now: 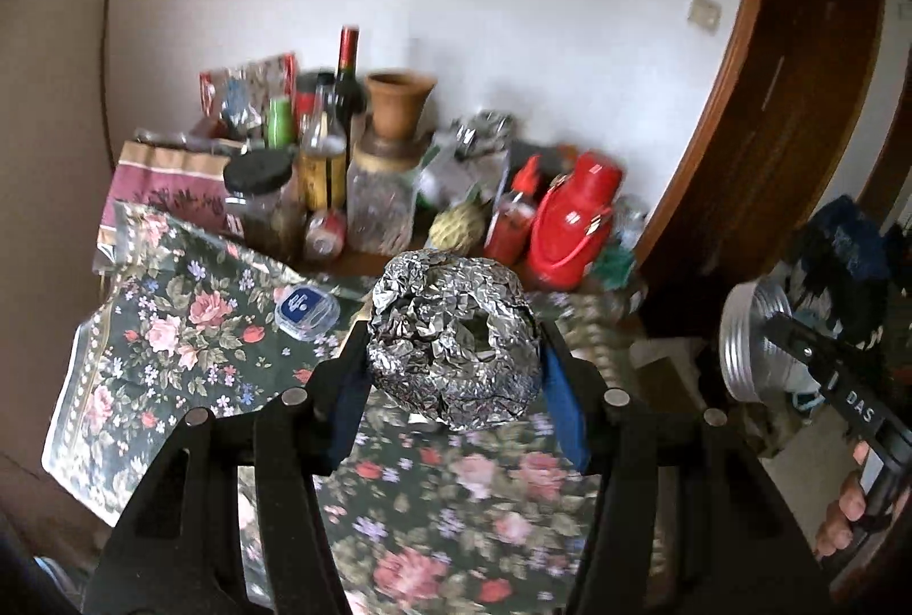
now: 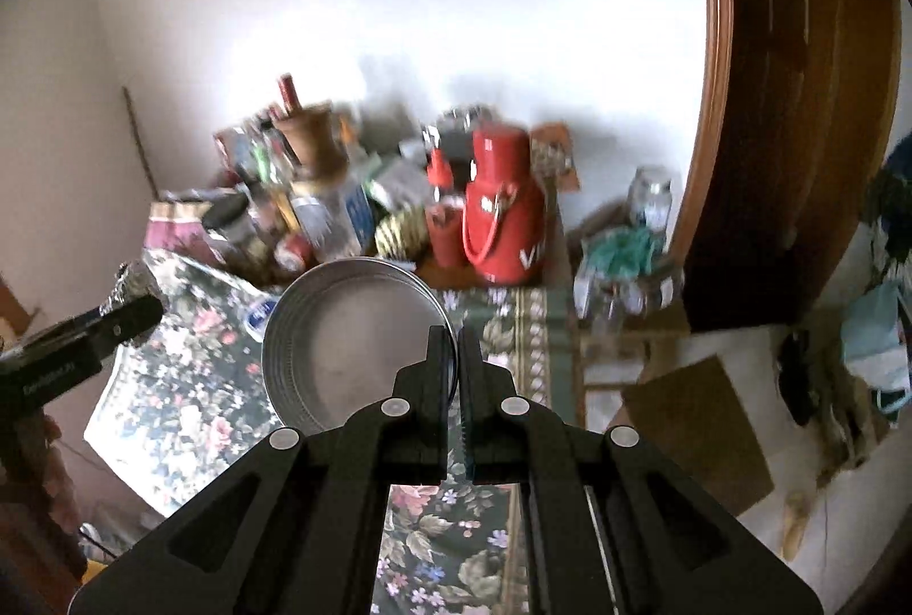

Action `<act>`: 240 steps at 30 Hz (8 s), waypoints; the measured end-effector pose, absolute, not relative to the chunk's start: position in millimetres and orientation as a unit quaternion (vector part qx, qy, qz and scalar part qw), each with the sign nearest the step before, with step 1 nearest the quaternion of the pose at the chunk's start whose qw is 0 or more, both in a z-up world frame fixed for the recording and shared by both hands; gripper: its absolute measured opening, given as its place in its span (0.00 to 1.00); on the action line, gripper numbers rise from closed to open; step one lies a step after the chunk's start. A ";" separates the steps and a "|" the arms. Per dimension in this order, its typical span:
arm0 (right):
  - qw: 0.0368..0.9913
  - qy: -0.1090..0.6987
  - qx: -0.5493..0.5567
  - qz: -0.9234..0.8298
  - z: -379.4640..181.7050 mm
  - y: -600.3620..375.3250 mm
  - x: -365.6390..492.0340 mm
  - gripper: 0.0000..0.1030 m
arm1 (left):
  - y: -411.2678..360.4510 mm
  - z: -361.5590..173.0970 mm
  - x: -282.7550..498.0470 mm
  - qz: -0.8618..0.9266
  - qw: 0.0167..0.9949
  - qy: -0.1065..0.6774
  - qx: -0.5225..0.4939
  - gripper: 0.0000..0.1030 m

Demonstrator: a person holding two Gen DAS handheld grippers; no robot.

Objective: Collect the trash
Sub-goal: 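Carry the foil ball and tin lid down to the white bucket with both tools, then open both tools to drop the foil ball and lid into the bucket, then raise both open tools back over the table toward the cardboard package and small bottle, then grasp the brown cardboard package with the left tool while the right tool grasps the small labelled bottle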

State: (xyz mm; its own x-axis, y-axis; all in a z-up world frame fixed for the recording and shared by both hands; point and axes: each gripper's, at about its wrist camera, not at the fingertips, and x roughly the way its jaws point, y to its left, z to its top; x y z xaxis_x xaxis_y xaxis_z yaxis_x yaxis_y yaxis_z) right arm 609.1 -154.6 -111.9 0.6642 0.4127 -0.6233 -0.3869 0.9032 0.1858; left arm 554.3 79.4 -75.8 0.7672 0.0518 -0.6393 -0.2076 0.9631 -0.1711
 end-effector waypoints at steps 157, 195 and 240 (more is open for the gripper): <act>0.948 0.255 0.019 0.187 -34.9 -117.6 256.6 0.83 | 74.3 -10.4 198.2 -0.025 0.969 0.244 -0.040 0.90; 0.912 0.297 -0.004 0.281 -48.0 -150.0 516.8 0.87 | 49.6 -18.4 459.9 0.130 0.950 0.276 -0.068 0.90; 0.807 0.560 -0.054 0.182 -299.2 59.6 664.3 0.26 | 215.5 -257.0 703.2 0.010 0.857 0.513 -0.044 0.86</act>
